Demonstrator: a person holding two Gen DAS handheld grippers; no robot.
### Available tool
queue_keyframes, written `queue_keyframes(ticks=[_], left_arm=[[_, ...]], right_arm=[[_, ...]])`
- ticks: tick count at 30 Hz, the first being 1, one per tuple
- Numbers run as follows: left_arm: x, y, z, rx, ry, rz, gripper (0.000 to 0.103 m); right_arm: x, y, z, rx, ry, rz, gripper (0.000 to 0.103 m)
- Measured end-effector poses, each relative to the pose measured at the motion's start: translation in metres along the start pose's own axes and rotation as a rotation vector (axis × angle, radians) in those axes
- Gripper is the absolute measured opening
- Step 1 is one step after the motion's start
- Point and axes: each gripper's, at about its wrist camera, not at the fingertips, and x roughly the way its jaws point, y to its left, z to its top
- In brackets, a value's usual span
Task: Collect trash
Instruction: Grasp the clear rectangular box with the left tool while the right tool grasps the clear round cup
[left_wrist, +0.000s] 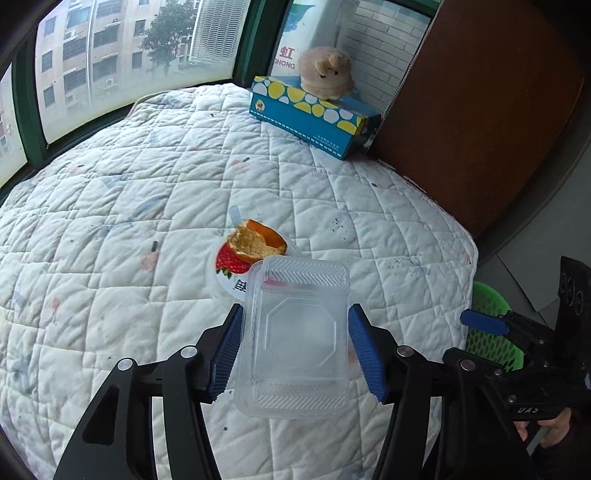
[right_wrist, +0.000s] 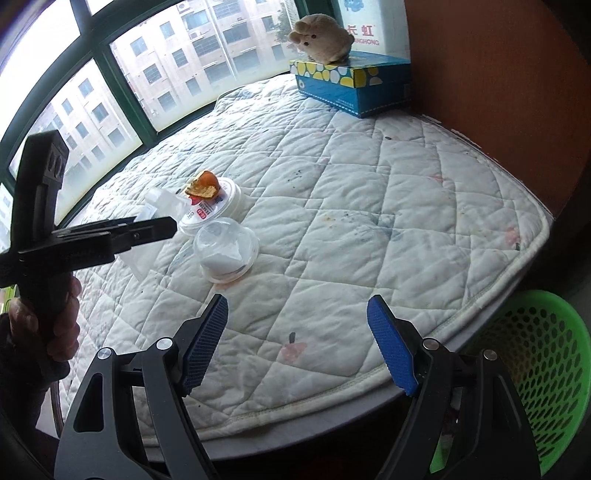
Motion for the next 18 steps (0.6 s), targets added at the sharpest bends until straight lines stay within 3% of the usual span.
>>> queue_keyframes(ticks=[7, 18], left_arm=[[-0.027, 0.023, 0.005, -0.044, -0.052, 0.043, 0.056], [-0.028, 0.036, -0.008, -0.067, -0.044, 0.053, 0.056]], right_arm=[[0.027, 0.032, 0.013, -0.065, 0.018, 0.054, 0.078], [0.076, 0.065, 0.036, -0.128, 0.05, 0.053, 0.076]])
